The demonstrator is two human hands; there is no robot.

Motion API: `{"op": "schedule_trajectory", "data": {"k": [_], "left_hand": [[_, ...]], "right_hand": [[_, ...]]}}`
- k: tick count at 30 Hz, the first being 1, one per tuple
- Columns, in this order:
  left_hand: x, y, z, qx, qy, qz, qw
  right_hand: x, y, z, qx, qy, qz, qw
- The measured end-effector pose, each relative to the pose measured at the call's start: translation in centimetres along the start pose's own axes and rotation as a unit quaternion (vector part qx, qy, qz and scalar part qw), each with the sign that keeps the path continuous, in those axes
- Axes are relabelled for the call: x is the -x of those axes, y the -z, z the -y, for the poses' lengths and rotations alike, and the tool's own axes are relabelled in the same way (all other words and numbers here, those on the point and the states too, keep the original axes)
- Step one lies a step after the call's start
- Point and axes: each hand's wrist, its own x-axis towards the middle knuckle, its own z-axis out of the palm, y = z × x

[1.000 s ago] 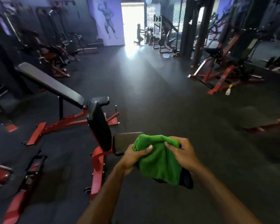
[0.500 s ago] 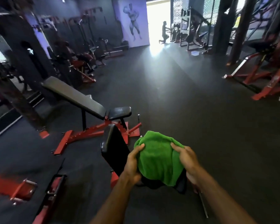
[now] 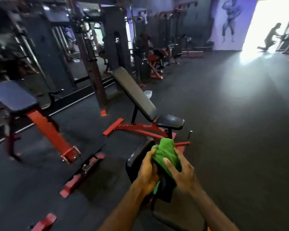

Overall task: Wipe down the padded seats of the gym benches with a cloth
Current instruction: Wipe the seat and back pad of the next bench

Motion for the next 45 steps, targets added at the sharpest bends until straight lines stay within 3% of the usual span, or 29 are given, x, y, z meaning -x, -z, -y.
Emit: {"op": "schedule_trajectory", "data": {"k": [3, 7, 10, 14, 17, 22, 28, 31, 35, 37, 41, 45], "left_hand": [[-1.2, 0.7, -0.3, -0.019, 0.012, -0.017, 1.0], [-2.2, 2.2, -0.4, -0.101, -0.035, -0.071, 0.992], [-2.5, 2.8, -1.7, -0.165, -0.059, -0.12, 0.977], [-3.5, 6.0, -3.0, -0.271, -0.072, -0.14, 0.95], [-5.9, 9.5, -3.7, -0.354, -0.079, -0.165, 0.917], [-11.5, 16.0, -4.1, -0.373, -0.085, -0.277, 0.882], [-17.3, 17.4, -6.6, -0.344, -0.071, -0.238, 0.905], [-19.7, 18.4, -5.9, -0.324, -0.027, -0.218, 0.92], [-20.9, 19.4, -5.3, -0.255, 0.019, -0.233, 0.938], [-21.5, 20.3, -5.2, -0.235, 0.026, -0.252, 0.938], [-22.1, 21.1, -4.8, -0.201, 0.044, -0.25, 0.946], [-21.6, 21.1, -4.4, -0.211, 0.011, -0.213, 0.954]], "right_hand": [[-3.1, -1.0, -0.1, -0.046, 0.015, 0.053, 0.997], [-5.2, -3.2, 0.1, -0.102, -0.008, 0.057, 0.993], [-7.7, -4.1, 0.6, -0.146, -0.075, 0.069, 0.984], [-9.9, -5.1, -0.4, -0.181, -0.162, 0.163, 0.956], [-11.5, -6.1, -1.7, -0.147, -0.16, 0.135, 0.967], [-15.3, -8.1, -3.8, -0.097, -0.161, 0.035, 0.982], [-19.0, -13.0, -3.9, 0.07, -0.03, -0.011, 0.997], [-18.9, -16.1, -4.2, 0.123, 0.023, -0.003, 0.992], [-16.6, -20.3, -5.9, 0.298, 0.146, 0.04, 0.943], [-15.6, -21.7, -5.3, 0.367, 0.145, 0.064, 0.917], [-16.3, -22.0, -6.9, 0.4, 0.214, 0.1, 0.886], [-20.3, -20.2, -7.8, 0.416, 0.236, 0.117, 0.871]]}}
